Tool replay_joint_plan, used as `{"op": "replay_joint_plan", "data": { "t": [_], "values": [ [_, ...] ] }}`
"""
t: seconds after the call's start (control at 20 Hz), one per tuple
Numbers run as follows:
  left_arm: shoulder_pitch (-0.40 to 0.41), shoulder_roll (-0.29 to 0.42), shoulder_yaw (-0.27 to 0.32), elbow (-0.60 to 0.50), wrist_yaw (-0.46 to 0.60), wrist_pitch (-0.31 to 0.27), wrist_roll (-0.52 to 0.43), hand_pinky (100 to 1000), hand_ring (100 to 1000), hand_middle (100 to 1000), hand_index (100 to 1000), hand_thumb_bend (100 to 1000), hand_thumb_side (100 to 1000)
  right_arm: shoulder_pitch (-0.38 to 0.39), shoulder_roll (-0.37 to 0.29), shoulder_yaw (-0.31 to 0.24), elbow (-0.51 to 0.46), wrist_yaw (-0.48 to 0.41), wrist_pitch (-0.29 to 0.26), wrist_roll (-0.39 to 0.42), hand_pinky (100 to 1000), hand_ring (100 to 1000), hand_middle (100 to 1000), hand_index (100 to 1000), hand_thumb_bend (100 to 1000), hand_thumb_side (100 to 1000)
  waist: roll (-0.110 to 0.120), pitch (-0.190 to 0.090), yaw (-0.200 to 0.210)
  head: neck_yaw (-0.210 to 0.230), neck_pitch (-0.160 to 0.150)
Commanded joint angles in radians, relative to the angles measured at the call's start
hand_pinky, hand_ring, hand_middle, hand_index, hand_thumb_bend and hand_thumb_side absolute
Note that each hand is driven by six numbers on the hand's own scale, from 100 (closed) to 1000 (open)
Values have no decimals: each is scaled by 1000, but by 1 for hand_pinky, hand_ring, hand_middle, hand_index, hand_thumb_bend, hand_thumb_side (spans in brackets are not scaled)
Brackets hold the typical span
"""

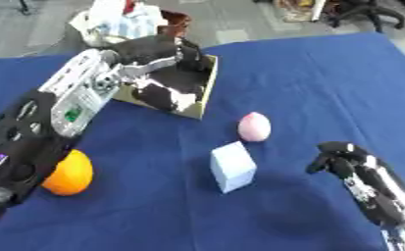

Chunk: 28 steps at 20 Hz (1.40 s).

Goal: Pick up objects on the table and place them in the box.

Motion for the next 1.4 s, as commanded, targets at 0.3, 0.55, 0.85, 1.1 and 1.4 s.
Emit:
{"op": "replay_joint_plan", "data": {
  "t": [0.3,0.55,0.85,1.1,1.4],
  "values": [
    [15,-41,-74,-4,-4,-10,-75,802,755,723,867,100,656,-25,-15,-47,-40,20,-12,-61,624,597,548,759,100,470,-6,-26,-5,3,4],
    [47,-82,-98,40,-46,-22,-99,809,764,742,882,100,708,-34,-15,-57,-50,19,-12,-73,624,597,548,759,100,470,-6,-27,-4,0,4],
    [68,-118,-106,63,-111,-43,-70,826,788,789,909,100,786,-30,-13,-60,-52,23,-10,-76,624,596,547,758,100,470,-6,-28,-4,-1,7],
    [75,-140,-103,56,-211,-63,17,839,818,825,927,224,848,-28,-12,-58,-50,24,-9,-74,624,595,546,758,100,470,-6,-29,-4,-1,7],
    [88,-168,-115,80,-270,-100,47,830,813,820,931,251,888,-28,-11,-58,-49,25,-9,-72,625,595,546,757,100,470,-6,-29,-4,-2,7]
  ]
}}
